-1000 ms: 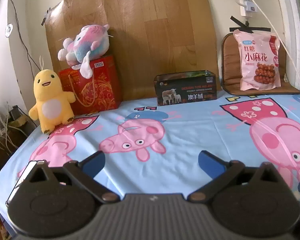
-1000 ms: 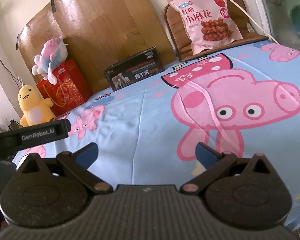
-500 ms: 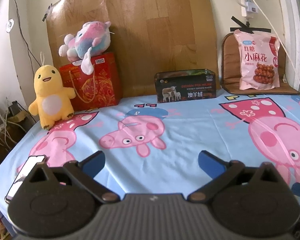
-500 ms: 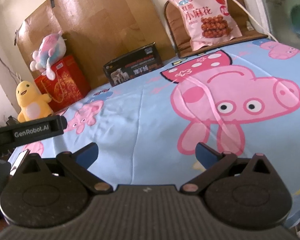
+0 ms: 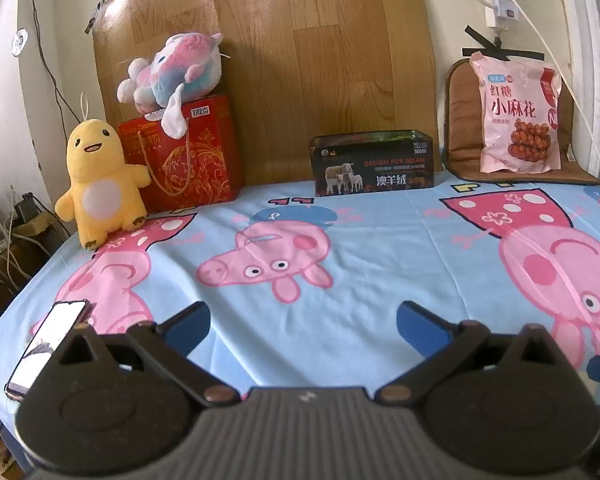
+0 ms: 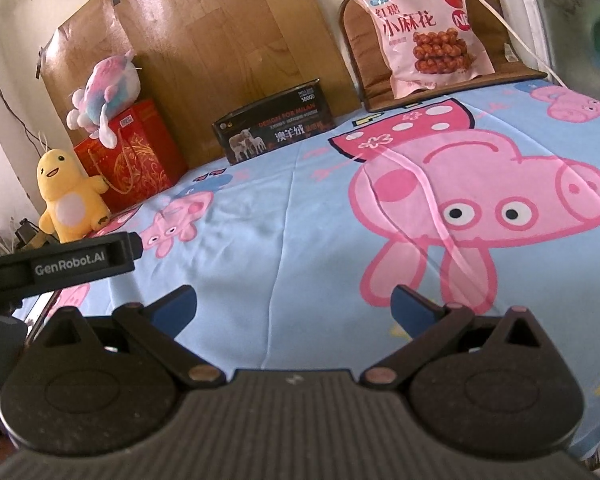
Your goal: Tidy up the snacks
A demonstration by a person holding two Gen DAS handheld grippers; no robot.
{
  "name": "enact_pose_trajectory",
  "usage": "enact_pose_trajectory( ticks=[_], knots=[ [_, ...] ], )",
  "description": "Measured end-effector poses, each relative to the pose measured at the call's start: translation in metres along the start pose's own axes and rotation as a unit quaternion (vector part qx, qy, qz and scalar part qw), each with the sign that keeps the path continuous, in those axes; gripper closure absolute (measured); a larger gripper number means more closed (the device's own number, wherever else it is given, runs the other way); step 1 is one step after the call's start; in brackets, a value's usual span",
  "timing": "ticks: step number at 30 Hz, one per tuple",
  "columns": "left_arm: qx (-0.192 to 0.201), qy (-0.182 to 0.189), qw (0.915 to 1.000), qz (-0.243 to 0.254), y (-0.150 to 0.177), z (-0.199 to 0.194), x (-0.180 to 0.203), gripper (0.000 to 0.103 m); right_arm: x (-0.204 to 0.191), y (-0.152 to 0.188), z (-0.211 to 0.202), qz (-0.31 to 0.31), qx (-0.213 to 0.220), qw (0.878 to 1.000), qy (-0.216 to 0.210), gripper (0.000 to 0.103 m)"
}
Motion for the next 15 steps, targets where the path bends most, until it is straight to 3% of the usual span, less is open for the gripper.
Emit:
enact_pose_trajectory(
  ticks=[15],
  knots=[
    [0.016,-0.008,0.9998,0.005,0.0022,-0.0015,0.0001,0.000,-0.0010,0.0015,0.0017,-0.002,-0.007,1.000,-0.007,0.000]
  ],
)
Point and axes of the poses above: each gripper's, at about its wrist camera, not at the fingertips, and z roughly the way its jaws point, x to its right, y to its underside, the point moved 4 cm from there along z, roughly the way its jaws point, and after that the axes turned 8 degrees about -y, right-handed, at the moved point
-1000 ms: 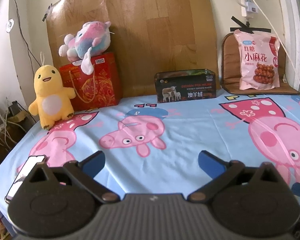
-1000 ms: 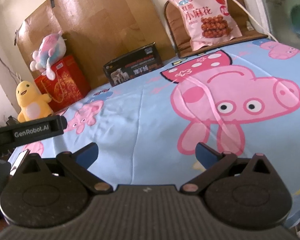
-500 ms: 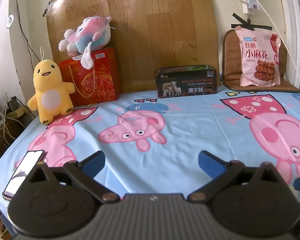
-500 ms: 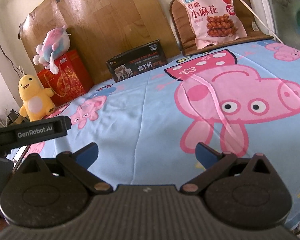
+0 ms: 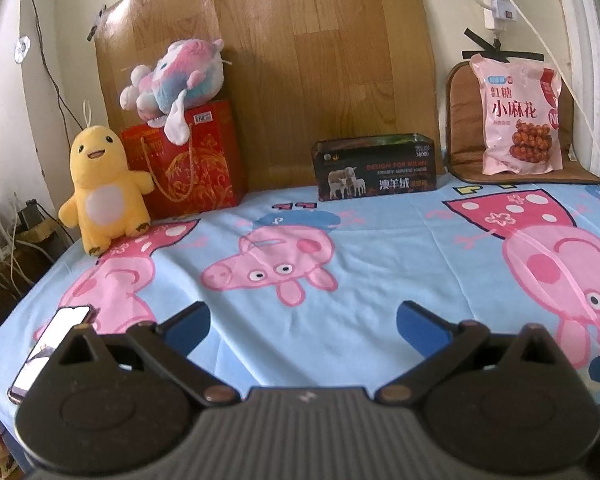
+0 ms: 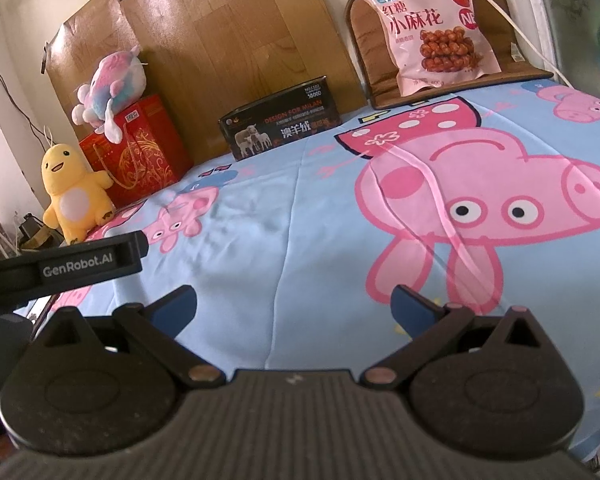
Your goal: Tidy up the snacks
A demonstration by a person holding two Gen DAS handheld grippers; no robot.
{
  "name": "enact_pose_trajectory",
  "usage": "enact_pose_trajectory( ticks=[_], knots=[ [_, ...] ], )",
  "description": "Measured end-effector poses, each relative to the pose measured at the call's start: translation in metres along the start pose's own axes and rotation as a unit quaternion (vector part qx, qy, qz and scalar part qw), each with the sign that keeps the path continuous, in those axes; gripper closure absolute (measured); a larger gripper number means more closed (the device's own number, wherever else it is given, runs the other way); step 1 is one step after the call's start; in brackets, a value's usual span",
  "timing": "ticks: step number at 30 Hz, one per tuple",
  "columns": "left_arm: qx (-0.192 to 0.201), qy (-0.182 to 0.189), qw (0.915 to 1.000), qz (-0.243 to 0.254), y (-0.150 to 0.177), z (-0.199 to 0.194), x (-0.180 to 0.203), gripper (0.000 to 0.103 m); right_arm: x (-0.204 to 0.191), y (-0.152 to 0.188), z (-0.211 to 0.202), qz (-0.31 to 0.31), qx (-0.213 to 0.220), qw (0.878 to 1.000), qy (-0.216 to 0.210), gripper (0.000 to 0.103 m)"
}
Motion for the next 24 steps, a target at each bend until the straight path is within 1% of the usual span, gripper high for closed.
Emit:
enact_pose_trajectory(
  ticks=[8,18,24],
  knots=[
    [0.034,-0.016,0.9993,-0.001,-0.0041,-0.0069,-0.0023,0.000,0.0005,-0.0001,-0.0006,0.004,0.003,1.000,-0.002,0.000],
    [0.046,-0.017,0.9987,-0.011,-0.0044,-0.0101,-0.0039,0.000,-0.0008,0.0007,-0.0003,0.004,0.003,1.000,-0.003,0.000],
    [0.041,-0.011,0.9991,-0.009,-0.0040,-0.0088,-0.0030,0.000,-0.0005,0.0003,-0.0003,0.004,0.002,1.000,-0.004,0.000]
  ],
)
Point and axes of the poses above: each gripper's, at about its wrist camera, not at the fingertips, and z roughly the way its jaws point, x to its right, y to its underside, the point moved 4 cm from there along z, roughly the way its jaws point, and after that the axes turned 8 degrees about -y, right-handed, at the moved point
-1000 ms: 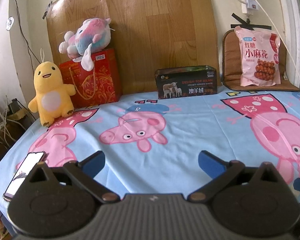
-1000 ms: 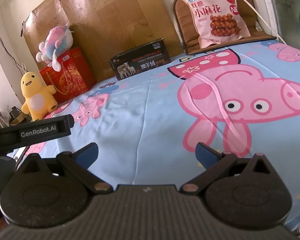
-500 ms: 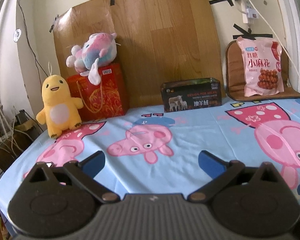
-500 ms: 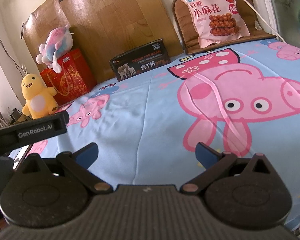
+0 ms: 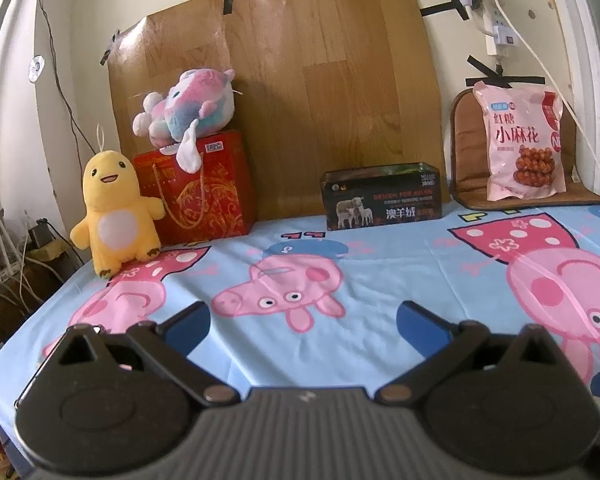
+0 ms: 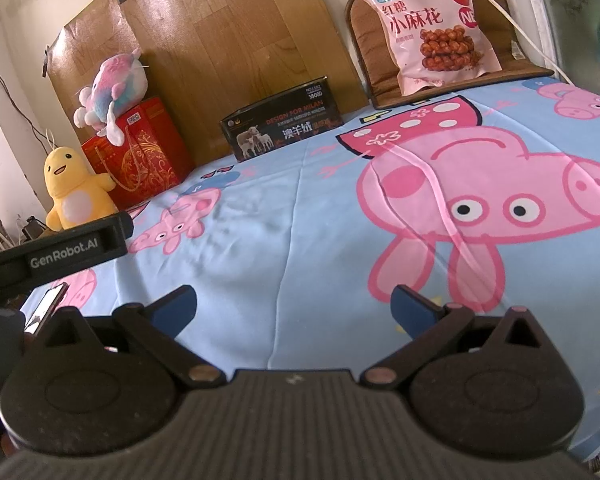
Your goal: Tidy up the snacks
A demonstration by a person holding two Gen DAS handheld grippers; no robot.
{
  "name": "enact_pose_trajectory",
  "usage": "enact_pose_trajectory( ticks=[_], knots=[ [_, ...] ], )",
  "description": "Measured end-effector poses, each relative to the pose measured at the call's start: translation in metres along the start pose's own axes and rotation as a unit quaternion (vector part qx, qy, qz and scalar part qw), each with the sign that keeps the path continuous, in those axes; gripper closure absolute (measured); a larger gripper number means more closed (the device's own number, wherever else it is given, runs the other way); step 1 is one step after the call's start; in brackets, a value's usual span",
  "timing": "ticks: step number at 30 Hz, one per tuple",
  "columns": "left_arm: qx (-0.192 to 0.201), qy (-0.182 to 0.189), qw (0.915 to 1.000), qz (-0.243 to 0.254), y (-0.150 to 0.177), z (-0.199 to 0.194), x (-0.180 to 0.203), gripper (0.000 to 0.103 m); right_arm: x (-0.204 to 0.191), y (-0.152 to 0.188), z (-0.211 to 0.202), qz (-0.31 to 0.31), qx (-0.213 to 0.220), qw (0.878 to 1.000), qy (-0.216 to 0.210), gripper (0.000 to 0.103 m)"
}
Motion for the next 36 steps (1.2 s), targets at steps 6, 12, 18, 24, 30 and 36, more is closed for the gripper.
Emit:
enact_pose_trajectory(
  ticks=[6,12,18,24,30,36],
  knots=[
    [-0.008,-0.007,0.9999,0.005,0.0007,0.0012,0.0015,0.000,0.0002,0.0001,0.0002,0.000,-0.001,1.000,0.000,0.000],
    [-0.015,-0.009,0.9998,0.005,0.0022,0.0032,0.0010,0.000,0.0001,0.0000,0.0004,0.001,0.000,1.000,0.000,0.000],
    [-0.014,-0.011,0.9998,0.006,0.0027,0.0029,0.0009,0.000,0.0003,0.0001,0.0004,0.001,0.000,1.000,0.000,0.000],
    [-0.015,-0.011,0.9998,0.009,0.0038,0.0036,0.0010,0.000,0.0004,0.0004,0.0008,0.002,-0.002,1.000,-0.001,0.000],
    [-0.017,-0.011,0.9998,0.009,0.0055,0.0046,0.0007,0.000,-0.0001,0.0005,0.0007,0.002,-0.002,1.000,-0.002,0.000],
    [-0.017,-0.010,0.9998,0.010,0.0062,0.0050,0.0002,0.000,0.0010,0.0002,0.0007,0.002,-0.002,1.000,-0.002,0.000]
  ],
)
Point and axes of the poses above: each gripper's, at about its wrist camera, not at the fingertips, and z roughly the way its jaws point, x to its right, y to its underside, the point moved 4 cm from there along z, roughly the way its jaws point, and after that the axes turned 8 degrees about -y, right-handed, at the moved point
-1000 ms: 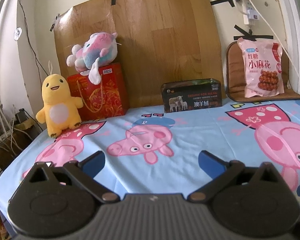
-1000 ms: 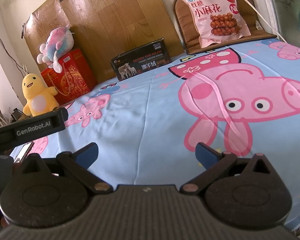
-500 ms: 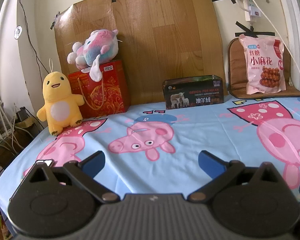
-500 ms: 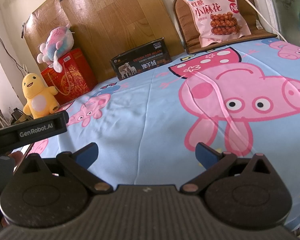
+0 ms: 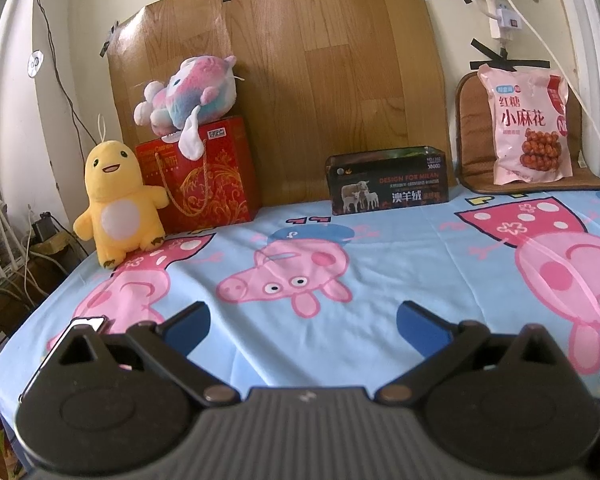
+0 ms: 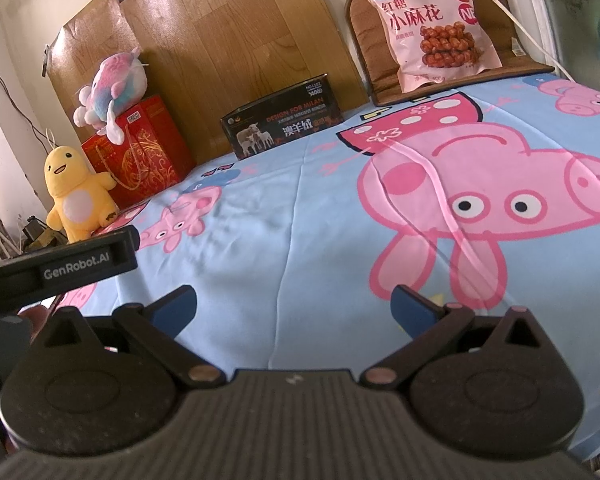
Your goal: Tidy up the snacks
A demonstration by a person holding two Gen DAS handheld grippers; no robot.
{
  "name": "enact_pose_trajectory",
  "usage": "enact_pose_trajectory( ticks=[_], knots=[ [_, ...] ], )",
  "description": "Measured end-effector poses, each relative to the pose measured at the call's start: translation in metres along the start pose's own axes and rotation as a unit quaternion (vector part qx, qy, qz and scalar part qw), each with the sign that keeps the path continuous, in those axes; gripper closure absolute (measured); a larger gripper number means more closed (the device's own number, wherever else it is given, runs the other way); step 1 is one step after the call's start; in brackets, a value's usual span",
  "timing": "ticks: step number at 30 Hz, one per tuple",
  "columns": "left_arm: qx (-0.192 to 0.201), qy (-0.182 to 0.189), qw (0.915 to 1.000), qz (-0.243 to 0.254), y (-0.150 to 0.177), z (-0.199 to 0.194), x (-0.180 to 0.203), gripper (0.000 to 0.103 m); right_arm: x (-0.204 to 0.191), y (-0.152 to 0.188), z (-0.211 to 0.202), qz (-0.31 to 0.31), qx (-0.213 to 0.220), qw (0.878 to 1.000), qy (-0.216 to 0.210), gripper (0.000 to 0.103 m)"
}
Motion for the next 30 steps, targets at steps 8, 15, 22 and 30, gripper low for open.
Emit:
enact_pose_trajectory(
  ticks=[8,15,22,30],
  knots=[
    [0.004,0.001,1.0000,0.001,-0.0008,-0.0011,0.0003,0.000,-0.0004,0.0004,0.0001,0.000,0.000,1.000,0.000,0.000],
    [0.009,-0.002,1.0000,0.002,-0.0012,-0.0023,-0.0003,0.000,0.0005,0.0000,-0.0009,0.003,0.006,1.000,0.001,0.000],
    [0.011,-0.004,0.9999,0.002,-0.0011,-0.0020,-0.0008,0.000,0.0013,-0.0002,-0.0023,0.005,0.008,1.000,-0.001,0.000],
    [0.017,-0.008,0.9998,0.004,-0.0014,-0.0027,-0.0015,0.000,0.0010,0.0001,-0.0011,0.006,0.006,1.000,-0.006,0.000]
  ],
)
Point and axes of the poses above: each gripper's, at about its wrist camera, not at the fingertips, and z roughly the way its jaws point, x to its right, y to its underside, the point moved 4 cm from there along z, roughly the way its jaws point, and after that the axes turned 8 degrees about -y, right-handed, at the moved point
